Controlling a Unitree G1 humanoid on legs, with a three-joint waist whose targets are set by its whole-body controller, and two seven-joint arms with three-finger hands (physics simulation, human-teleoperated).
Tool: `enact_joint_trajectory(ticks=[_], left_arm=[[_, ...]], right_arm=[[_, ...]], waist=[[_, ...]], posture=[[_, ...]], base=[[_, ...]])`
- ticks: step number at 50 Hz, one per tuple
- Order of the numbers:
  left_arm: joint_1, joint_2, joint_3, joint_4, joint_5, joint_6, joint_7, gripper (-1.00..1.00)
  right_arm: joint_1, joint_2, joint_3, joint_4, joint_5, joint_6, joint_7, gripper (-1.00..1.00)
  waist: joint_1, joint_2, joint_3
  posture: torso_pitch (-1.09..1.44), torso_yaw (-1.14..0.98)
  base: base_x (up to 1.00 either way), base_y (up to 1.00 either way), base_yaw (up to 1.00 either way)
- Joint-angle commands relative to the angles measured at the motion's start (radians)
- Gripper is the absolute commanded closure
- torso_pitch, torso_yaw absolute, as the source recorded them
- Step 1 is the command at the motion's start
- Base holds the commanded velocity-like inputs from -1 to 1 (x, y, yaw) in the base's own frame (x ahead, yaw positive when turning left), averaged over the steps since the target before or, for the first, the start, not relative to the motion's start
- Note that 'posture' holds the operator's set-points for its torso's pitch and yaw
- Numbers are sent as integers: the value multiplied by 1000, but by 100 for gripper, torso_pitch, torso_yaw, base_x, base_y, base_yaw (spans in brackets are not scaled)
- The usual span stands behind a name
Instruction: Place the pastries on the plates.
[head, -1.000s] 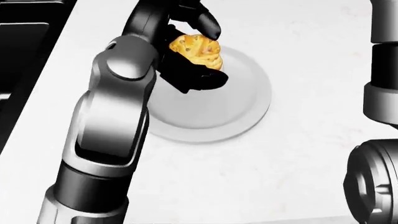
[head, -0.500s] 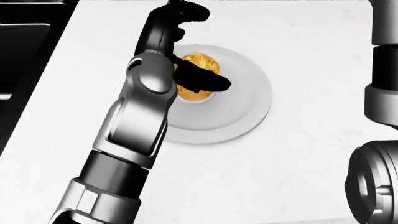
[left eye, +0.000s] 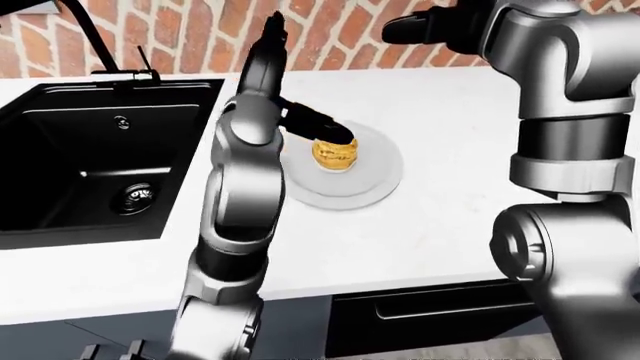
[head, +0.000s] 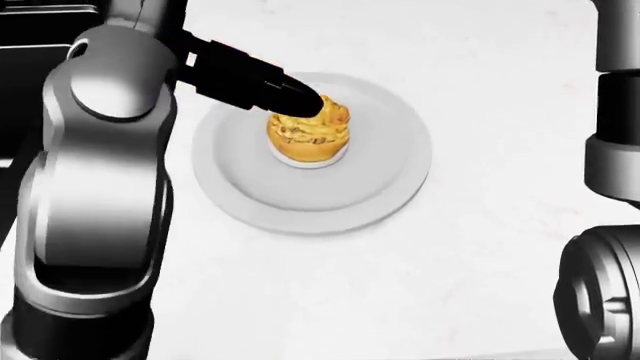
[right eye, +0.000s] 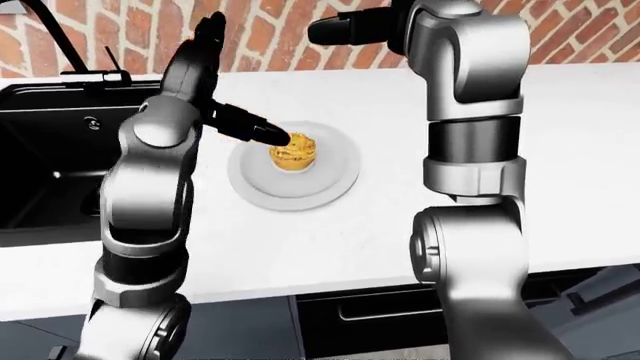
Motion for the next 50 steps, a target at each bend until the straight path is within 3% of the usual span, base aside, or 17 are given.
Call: enact_joint_trajectory(ticks=[1,12,17,21,27,35,50], left_arm=[[-35,21,12,-87,56,105,-93,-100],[-109,177,55,-199,205,228,-298,-100],[-114,263,45,-282,281,284,-405,-100],[-149,313,105,-273,303,320,-484,-100],[-87,392,184,-330,295,327,-556,-100],[-45,449,258,-356,222,319,-561,-100],[-35,466,255,-369,163,331,-514,-100]], right_arm=[[-37,-11,-9,-32,-2,-27,-2,-100],[-30,-9,-9,-37,-2,-30,-3,-100],[-33,-9,-10,-39,-1,-25,-6,-100],[-38,-9,-9,-36,-1,-22,-7,-100],[-32,-7,-7,-36,-3,-27,-6,-100],[-37,-3,-15,-24,-3,-30,-11,-100],[-37,-5,-9,-20,-1,-31,-14,-100]], waist=[[1,-2,-30],[1,-1,-22],[-1,1,-18],[1,4,-17],[-2,10,-16],[-3,13,-16],[-4,17,-16]], posture=[[0,0],[0,0],[0,0],[0,0],[0,0],[0,0],[0,0]], base=[[0,0,0],[0,0,0],[0,0,0],[0,0,0],[0,0,0],[0,0,0],[0,0,0]])
